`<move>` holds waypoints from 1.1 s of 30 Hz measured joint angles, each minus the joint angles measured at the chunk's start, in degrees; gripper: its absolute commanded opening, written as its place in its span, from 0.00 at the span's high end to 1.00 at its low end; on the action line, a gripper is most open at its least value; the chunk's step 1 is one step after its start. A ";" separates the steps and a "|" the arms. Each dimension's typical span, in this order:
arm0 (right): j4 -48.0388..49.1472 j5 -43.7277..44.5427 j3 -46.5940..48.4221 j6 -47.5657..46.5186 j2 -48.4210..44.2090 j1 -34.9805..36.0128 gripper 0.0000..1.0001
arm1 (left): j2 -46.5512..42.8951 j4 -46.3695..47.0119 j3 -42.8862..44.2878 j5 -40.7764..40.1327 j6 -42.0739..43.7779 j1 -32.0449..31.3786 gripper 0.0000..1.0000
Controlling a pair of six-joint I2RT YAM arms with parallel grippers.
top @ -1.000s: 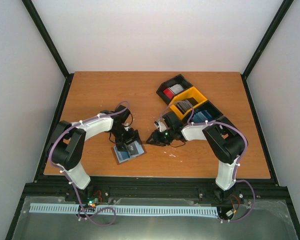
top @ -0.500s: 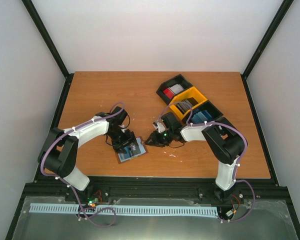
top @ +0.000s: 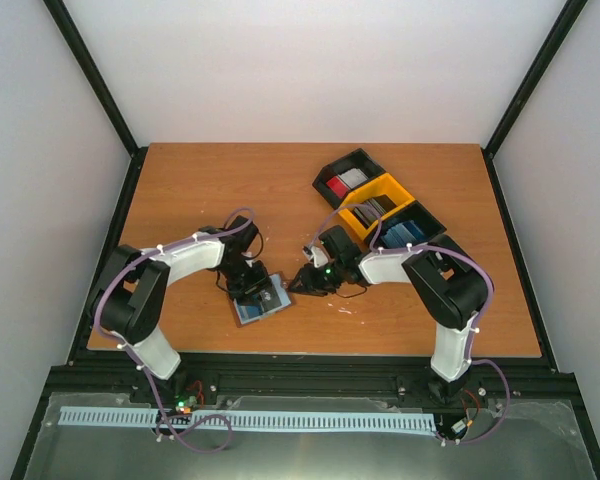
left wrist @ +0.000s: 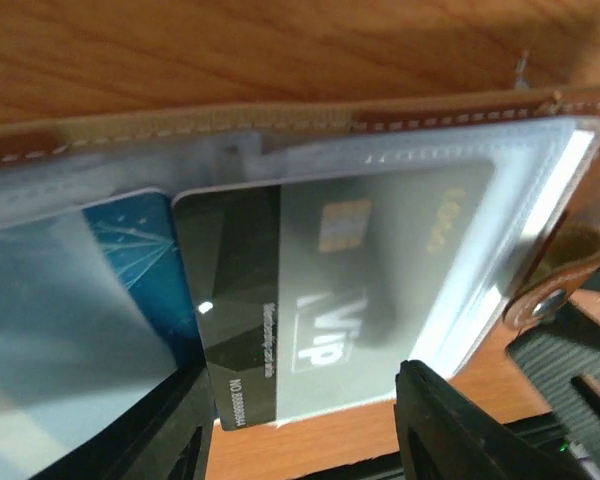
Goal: Put the credit cards into the card holder
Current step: Insert the credit card into the card holder.
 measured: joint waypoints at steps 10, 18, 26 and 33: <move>-0.09 -0.02 0.15 -0.04 0.13 0.70 0.70 | 2.10 3.65 0.00 1.86 1.33 -0.02 0.51; -0.09 0.09 0.15 -0.11 0.11 0.76 0.70 | 1.14 9.64 -1.62 2.64 4.13 0.04 0.45; -1.22 1.01 0.59 -1.29 -0.13 1.18 0.70 | 0.94 15.85 -2.89 4.46 7.19 -0.02 0.46; -4.52 5.16 1.42 -1.81 -1.42 2.29 0.69 | 0.42 17.46 -3.04 1.99 8.61 -0.07 0.29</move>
